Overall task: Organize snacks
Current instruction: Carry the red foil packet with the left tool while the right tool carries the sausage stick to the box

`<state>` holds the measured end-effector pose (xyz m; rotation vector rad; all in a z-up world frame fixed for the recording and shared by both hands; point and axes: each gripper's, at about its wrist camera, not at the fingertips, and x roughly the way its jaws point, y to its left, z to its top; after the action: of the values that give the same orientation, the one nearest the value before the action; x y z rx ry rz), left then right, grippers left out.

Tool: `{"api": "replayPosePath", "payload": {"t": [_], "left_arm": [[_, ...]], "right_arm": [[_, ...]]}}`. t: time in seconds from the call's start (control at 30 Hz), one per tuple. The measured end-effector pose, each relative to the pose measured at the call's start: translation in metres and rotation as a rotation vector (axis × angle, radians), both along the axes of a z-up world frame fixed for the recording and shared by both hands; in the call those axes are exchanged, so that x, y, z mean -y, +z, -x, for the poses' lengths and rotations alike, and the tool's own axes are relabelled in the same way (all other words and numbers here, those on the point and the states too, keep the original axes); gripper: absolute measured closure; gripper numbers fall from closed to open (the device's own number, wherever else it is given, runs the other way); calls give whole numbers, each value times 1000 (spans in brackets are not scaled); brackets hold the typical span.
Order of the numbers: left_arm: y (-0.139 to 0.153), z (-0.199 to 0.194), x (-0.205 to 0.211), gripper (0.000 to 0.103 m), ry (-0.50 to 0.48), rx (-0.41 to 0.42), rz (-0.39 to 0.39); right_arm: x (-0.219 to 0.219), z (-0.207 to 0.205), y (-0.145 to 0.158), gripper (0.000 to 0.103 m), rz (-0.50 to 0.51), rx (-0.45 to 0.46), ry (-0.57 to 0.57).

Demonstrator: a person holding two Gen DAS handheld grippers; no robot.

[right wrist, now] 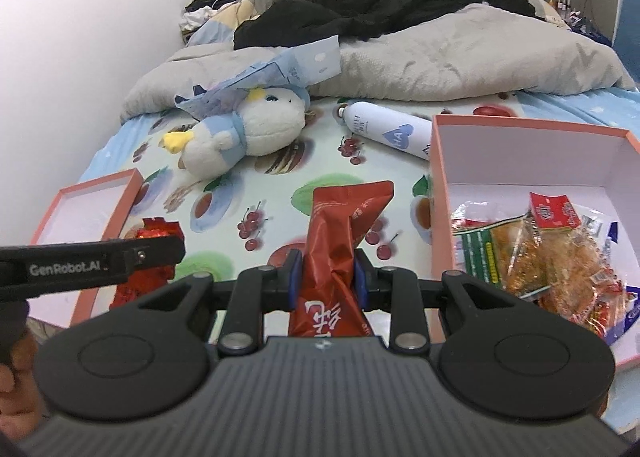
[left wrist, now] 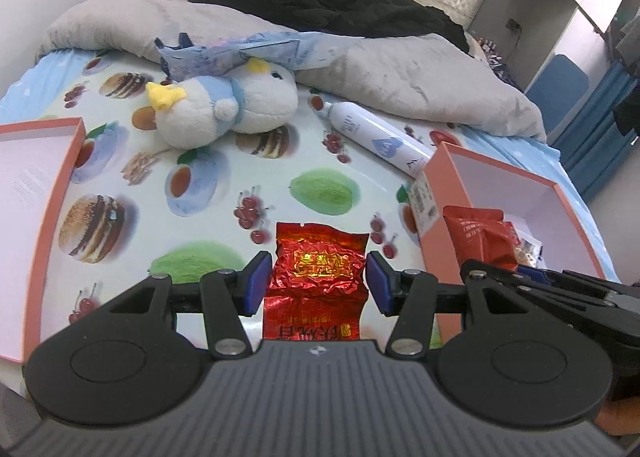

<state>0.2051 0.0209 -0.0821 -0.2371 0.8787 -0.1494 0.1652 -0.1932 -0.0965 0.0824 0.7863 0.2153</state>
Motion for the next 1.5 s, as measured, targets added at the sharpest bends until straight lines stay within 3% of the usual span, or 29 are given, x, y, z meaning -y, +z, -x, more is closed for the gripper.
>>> {"api": "replayPosePath", "payload": {"t": [0.07,0.13,0.23,0.37,0.67,0.77,0.93,0.97,1.03,1.17,1.5], "left_arm": [[6,-1,4,46,-10,11,-2],[13,-2,7,46,-15,26,-2],[22,-6,13,46,-18,49,-2],[22,-10,22,46,-40,44,4],[-15,-7,18,46,-38,-24,1],[-35,-3,10,45,-21,-65,-7],[-57,3,-6,45,17,-112,1],[-59,4,-9,45,22,-117,1],[-62,6,-14,45,29,-121,1],[-63,9,-22,45,40,-123,-9],[-64,13,-31,46,64,-131,-17]], "right_arm": [[4,2,6,75,-2,14,-12],[8,3,13,86,-4,30,-19],[12,3,19,88,24,59,-28],[19,-3,11,92,-4,27,-28],[18,18,-31,91,-23,-42,-8],[5,36,-49,90,-29,-40,20],[-13,47,-74,87,-20,-45,-30],[-15,46,-77,81,-21,-39,-38],[-22,42,-81,55,-16,-20,-43],[-35,30,-89,57,18,-1,-23],[-34,-1,-119,56,134,-17,-94]]}}
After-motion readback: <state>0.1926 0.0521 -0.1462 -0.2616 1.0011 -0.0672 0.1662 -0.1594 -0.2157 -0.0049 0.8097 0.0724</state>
